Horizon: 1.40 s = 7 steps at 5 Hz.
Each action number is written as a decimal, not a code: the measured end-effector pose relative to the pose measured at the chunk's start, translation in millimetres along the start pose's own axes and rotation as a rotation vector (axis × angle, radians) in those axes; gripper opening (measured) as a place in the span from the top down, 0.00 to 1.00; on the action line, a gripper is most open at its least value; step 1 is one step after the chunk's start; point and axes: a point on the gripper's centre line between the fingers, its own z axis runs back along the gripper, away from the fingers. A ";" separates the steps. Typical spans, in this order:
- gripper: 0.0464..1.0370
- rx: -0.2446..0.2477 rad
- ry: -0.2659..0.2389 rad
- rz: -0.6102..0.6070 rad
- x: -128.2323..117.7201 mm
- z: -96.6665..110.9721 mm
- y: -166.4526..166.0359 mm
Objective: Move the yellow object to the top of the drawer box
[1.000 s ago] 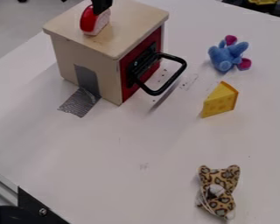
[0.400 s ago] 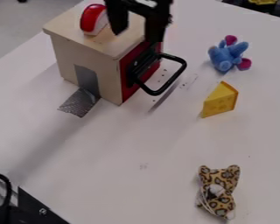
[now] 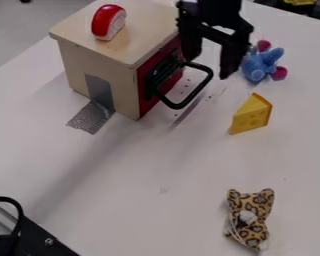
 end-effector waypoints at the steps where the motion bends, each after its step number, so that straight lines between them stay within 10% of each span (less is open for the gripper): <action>1: 0.04 -0.007 0.021 -0.036 12.3 -25.0 -11.3; 5: 0.09 0.073 0.032 -0.079 23.8 -84.3 -27.1; 7: 0.68 0.074 0.033 -0.064 22.8 -78.0 -22.2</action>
